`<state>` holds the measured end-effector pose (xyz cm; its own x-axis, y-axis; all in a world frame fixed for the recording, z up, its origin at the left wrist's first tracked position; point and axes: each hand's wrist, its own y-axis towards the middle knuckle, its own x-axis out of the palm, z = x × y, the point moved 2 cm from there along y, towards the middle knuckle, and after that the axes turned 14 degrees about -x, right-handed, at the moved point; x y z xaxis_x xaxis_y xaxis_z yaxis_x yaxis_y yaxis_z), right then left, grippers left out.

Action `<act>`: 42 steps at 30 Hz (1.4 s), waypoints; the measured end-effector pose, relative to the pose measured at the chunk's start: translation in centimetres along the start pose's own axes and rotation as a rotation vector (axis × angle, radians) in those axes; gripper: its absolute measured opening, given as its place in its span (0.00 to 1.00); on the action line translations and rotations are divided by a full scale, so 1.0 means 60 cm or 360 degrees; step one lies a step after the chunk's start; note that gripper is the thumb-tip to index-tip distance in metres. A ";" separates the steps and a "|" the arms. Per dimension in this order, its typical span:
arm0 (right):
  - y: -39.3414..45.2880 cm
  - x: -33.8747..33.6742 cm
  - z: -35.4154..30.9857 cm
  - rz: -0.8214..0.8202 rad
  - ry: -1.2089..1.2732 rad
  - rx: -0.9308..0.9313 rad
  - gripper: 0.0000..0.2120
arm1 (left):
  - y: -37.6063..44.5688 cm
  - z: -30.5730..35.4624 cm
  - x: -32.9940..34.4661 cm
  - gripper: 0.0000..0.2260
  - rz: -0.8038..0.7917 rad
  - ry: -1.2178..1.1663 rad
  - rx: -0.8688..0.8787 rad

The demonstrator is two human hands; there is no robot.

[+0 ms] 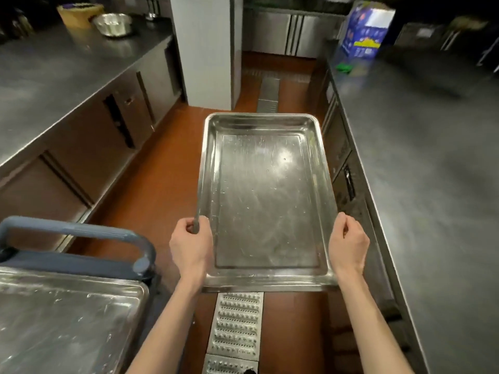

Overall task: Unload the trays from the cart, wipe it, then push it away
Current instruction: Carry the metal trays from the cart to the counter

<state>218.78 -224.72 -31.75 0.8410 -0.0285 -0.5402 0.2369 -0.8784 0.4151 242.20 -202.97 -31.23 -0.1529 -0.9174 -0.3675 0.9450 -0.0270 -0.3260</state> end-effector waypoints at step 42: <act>-0.141 -0.622 0.384 0.1459 -0.0742 0.0967 0.21 | -0.595 0.049 0.655 0.07 -0.1670 0.0503 0.0593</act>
<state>174.18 -227.20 -31.95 0.2897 -0.8225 -0.4894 -0.7340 -0.5191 0.4380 203.31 -239.23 -31.50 -0.9286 -0.2358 -0.2866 0.3291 -0.8801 -0.3421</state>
